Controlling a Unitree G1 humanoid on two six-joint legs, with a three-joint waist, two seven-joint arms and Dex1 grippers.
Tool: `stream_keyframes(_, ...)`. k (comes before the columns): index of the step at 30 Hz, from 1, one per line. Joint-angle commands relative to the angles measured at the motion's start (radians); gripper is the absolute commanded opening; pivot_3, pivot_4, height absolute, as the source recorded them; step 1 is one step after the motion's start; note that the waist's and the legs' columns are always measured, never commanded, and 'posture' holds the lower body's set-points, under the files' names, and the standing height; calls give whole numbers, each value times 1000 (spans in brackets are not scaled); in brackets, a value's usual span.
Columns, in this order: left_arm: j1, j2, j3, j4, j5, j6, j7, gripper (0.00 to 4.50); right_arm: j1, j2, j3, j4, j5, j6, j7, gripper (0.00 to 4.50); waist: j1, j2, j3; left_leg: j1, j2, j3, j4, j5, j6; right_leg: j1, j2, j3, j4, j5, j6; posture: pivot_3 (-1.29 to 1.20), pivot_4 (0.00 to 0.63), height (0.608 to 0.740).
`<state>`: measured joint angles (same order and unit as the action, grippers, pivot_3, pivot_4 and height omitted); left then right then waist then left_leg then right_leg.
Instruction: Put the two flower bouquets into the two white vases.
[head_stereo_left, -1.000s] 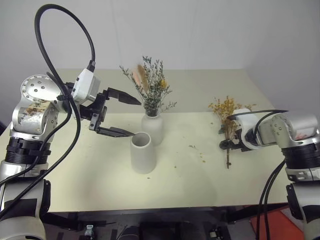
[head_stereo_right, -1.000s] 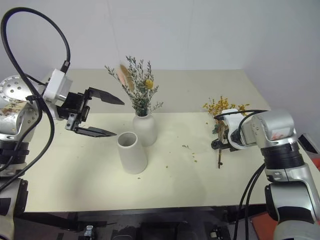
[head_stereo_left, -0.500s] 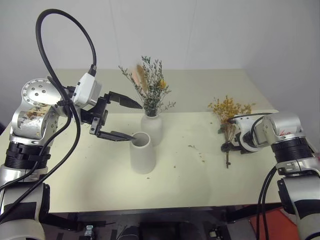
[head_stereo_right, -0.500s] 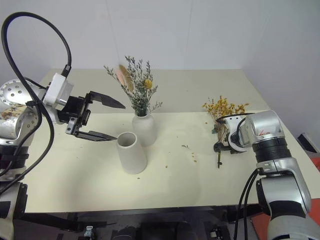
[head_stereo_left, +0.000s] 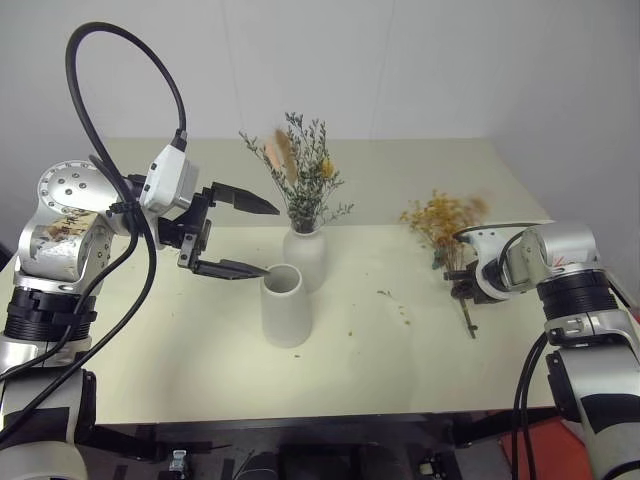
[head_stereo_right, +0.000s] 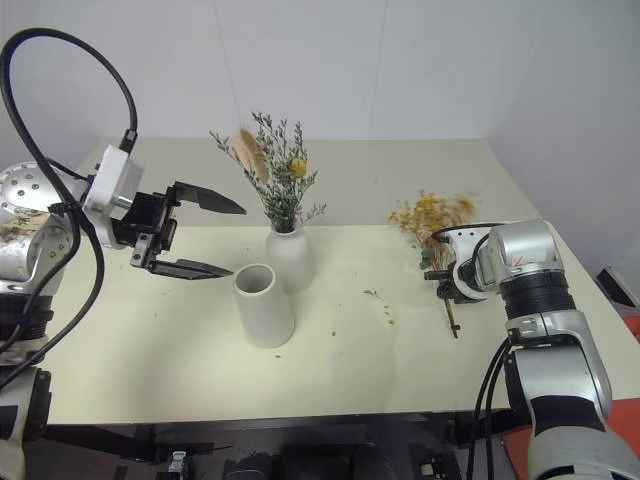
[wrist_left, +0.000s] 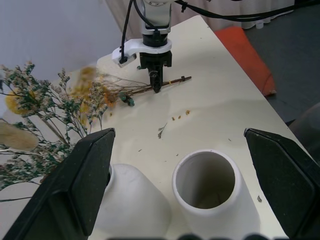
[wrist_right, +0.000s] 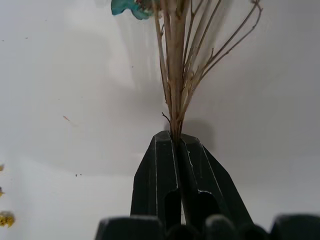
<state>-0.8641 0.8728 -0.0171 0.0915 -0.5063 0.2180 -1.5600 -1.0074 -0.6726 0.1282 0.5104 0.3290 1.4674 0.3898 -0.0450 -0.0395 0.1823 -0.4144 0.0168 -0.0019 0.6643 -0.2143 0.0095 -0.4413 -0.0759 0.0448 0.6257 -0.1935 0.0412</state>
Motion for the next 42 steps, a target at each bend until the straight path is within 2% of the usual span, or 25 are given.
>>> stream_keyframes(1,-15,17,32,-22,12,-11,14,4500,-17,-6,-29,-32,-25,-9,-3,39,0,0,0,0,0,0,0,0,0,0,0,0,0,0,0,0,150,740)
stream_keyframes(4,-19,18,36,-16,19,-17,17,4500,4,-14,-51,-138,-49,-20,-38,39,-1,0,0,0,0,0,0,0,0,0,0,0,0,0,0,0,150,740)
stream_keyframes(6,-20,21,43,-16,19,-17,22,4500,25,-4,-120,-237,-69,-26,-92,39,0,0,0,0,0,0,0,0,0,0,0,0,0,0,0,0,150,740)
stream_keyframes(9,-17,37,63,-6,22,-14,37,4500,113,46,-237,-493,-130,-133,-225,39,1,0,0,-1,0,0,0,0,0,-1,0,0,0,0,0,0,150,740)
stream_keyframes(13,-6,56,91,10,15,-2,48,4500,229,123,-320,-756,-194,-333,-340,39,1,0,0,-1,0,-1,0,0,0,-1,0,0,1,0,1,0,150,740)
stream_keyframes(16,20,74,116,30,9,4,48,4500,274,261,-449,-973,-138,-421,-379,39,0,0,0,0,0,0,0,0,0,-1,0,0,2,-1,1,0,150,740)
stream_keyframes(20,57,99,113,87,48,-25,39,4500,324,406,-529,-1199,-38,-482,-374,39,1,0,0,1,1,-1,0,0,0,-1,1,0,4,-1,1,0,150,740)
stream_keyframes(25,61,107,123,154,53,-46,25,4500,420,506,-509,-1439,178,-500,-279,39,3,0,0,2,1,-1,0,0,0,1,1,-1,3,-1,1,0,150,740)
stream_keyframes(30,60,106,109,211,74,-70,8,4500,499,539,-486,-1484,352,-519,-234,39,2,0,0,4,1,-1,0,0,0,2,0,-1,3,-1,1,0,150,740)
stream_keyframes(35,69,93,88,244,101,-90,-13,4500,570,462,-470,-1440,494,-595,-80,39,3,0,0,6,1,-1,0,0,0,4,0,-1,3,-1,1,0,150,740)
stream_keyframes(38,68,89,88,235,95,-78,-30,4500,594,385,-422,-1376,527,-666,74,39,3,0,0,5,1,-1,0,0,0,4,0,-1,2,-1,1,0,150,740)
stream_keyframes(42,65,98,97,227,94,-63,-37,4500,553,350,-291,-1251,445,-784,187,39,-3,0,0,7,1,0,0,0,0,5,1,0,3,-4,5,0,150,740)
